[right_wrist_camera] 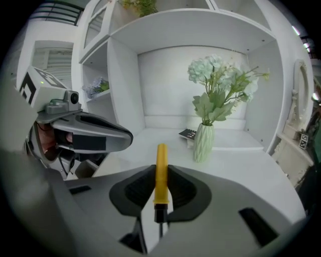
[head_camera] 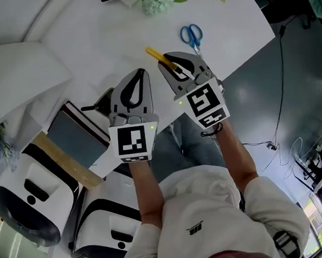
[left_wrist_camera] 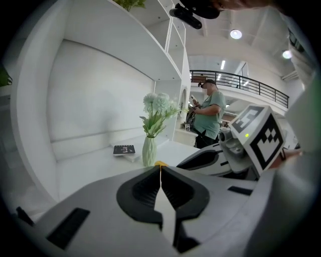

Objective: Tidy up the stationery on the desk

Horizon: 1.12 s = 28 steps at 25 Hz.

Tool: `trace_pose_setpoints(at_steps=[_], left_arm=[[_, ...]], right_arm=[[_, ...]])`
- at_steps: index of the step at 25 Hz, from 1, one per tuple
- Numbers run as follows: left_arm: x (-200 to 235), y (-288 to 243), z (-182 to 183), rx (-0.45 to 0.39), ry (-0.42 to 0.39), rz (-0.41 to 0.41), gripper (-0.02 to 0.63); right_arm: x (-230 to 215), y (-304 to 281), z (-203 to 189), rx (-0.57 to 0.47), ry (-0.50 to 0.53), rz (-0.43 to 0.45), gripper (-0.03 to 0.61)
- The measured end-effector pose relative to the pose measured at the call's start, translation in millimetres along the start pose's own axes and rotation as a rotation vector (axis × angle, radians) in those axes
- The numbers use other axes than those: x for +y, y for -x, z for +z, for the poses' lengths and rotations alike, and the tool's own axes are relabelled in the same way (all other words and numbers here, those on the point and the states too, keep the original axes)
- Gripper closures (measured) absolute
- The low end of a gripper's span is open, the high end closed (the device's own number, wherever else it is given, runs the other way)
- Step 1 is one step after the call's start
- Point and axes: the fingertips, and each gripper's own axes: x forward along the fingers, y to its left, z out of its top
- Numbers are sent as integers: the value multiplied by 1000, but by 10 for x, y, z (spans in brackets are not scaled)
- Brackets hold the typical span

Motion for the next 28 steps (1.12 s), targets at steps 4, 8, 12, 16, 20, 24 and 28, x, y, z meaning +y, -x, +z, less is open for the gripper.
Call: trace_pose_setpoints(at_steps=[4,8,12,16,20,24,28], left_arm=[[108,197,16,-13,10,25,614],[226,384,3,-23,23,58,614],[357,555,-32,-25,39,88,614],[492,702,-103,-16,54,118,614],[615,835,-166,-10,71,148,614],[728,951,-214,-10,83,177,614],[825,1066,-278,-6,94,203,614]], right_arm=[[220,21,174,-37,21,28,520],[449,4,348,-81,48,72,520],[671,-28,503,-108,76,106,520],[873,-68,644,-134,101,138,520],[1066,-119,773,-165,121,170,520],[1278,-193,870,-196,138,210,520],[1468,-265,946,-231,141,242,520]])
